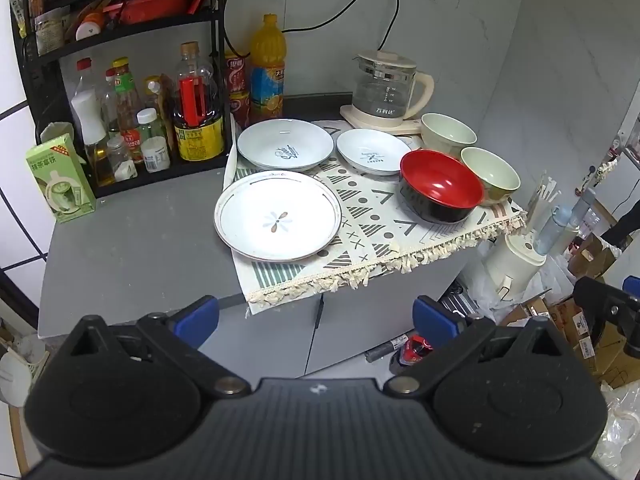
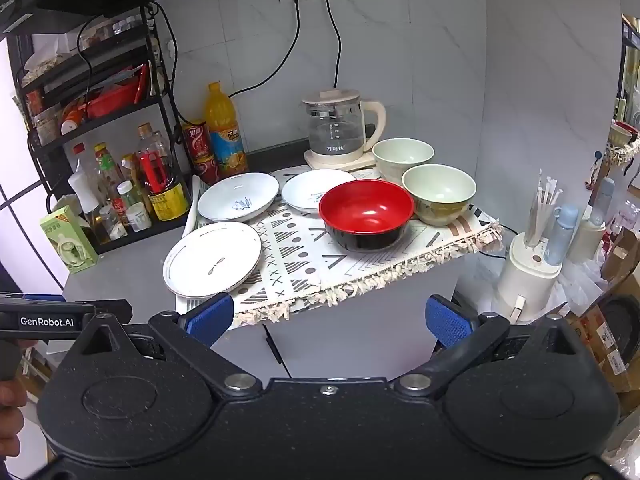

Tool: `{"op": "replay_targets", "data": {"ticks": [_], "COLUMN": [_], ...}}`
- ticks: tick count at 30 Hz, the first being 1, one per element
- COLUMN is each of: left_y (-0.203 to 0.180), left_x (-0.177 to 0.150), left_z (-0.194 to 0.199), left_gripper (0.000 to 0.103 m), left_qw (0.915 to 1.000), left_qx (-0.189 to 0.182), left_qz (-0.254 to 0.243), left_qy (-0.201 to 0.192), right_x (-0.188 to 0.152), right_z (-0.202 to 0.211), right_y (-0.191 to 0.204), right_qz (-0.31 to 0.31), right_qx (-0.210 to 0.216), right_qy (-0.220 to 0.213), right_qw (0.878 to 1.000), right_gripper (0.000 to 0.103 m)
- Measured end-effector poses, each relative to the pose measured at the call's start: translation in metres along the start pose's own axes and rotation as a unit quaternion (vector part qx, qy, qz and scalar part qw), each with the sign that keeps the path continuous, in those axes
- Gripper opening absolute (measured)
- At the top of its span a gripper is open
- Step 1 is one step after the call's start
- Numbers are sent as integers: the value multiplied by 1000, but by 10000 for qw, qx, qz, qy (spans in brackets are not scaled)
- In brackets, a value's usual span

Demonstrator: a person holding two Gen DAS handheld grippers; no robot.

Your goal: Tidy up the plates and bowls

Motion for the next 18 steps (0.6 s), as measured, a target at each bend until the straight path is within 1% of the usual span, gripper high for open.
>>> {"op": "replay_targets", "data": {"ticks": [1,2,5,10,18], "left_y": [3,4,8,3,3], "left_x": [0,0,1,2,4], "left_z": [-1,-1,-3,0,1], "left_gripper": [102,102,102,102,102], "left_qw": [9999,10000,9999,9999,9999], "left_qx": [26,38,67,144,157], "left_qz": [96,84,81,7,13], "left_qy": [13,10,17,-10,-46], "right_x": [2,2,2,0,0], "right_z": [-1,0,0,4,2], "right_y": [-2,-1,-1,2,0], "right_qz": [-10,89,79,50,46], "right_qx": [9,-26,-19,-7,-21], "right_qy": [-8,-114,-102,-60,1], "right_qw": [10000,9999,9999,10000,10000], "right_gripper": [103,103,103,103,103]}}
Point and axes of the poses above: each gripper's, at about its wrist camera, not at the fingertips, and z roughly against the way its jaws point, y to its left, x to its top, the point moved 7 cm from there along -z, roughly the way its jaws point, and after that the axes turned 14 degrees about -z, right-handed, at the moved point
